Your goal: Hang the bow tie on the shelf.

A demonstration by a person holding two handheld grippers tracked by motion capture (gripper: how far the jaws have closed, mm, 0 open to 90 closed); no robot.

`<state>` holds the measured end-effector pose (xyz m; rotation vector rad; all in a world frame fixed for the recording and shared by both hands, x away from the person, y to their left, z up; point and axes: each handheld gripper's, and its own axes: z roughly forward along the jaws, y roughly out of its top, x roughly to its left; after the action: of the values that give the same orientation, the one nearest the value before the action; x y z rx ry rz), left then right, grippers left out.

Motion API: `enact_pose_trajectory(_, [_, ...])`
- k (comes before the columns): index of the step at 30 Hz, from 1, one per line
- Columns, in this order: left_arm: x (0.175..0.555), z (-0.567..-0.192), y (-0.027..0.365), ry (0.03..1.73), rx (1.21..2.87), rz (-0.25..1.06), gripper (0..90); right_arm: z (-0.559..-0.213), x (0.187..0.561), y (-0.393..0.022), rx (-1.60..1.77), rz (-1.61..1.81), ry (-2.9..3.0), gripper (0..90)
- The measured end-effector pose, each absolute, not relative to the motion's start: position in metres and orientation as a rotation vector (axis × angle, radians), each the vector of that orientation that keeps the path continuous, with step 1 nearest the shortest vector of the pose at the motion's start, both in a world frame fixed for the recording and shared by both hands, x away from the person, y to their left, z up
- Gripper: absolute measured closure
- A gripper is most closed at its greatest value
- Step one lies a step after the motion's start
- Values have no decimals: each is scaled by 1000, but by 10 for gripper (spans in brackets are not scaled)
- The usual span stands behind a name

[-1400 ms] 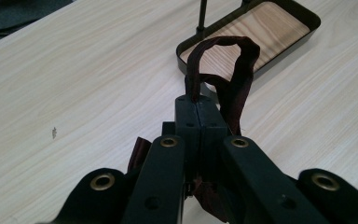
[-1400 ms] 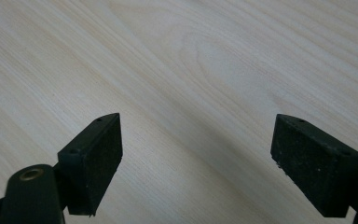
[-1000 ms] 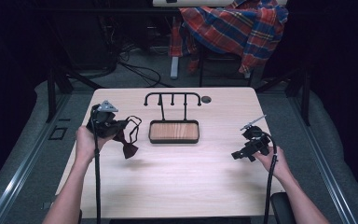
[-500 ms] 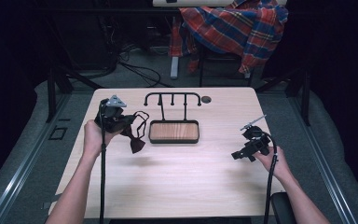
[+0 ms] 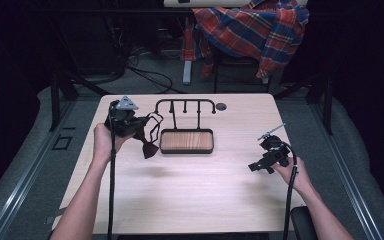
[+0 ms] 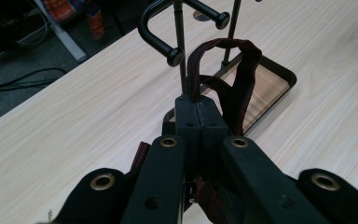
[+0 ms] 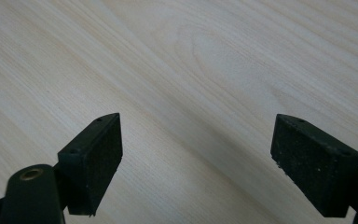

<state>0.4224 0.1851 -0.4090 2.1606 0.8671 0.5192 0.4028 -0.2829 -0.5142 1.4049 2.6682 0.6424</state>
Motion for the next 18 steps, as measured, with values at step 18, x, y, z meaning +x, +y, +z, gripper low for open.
enact_pose_trajectory(18, [438, -400, 181, 839, 2101, 558, 893, -515, 403, -282, 1398, 622, 2694, 165])
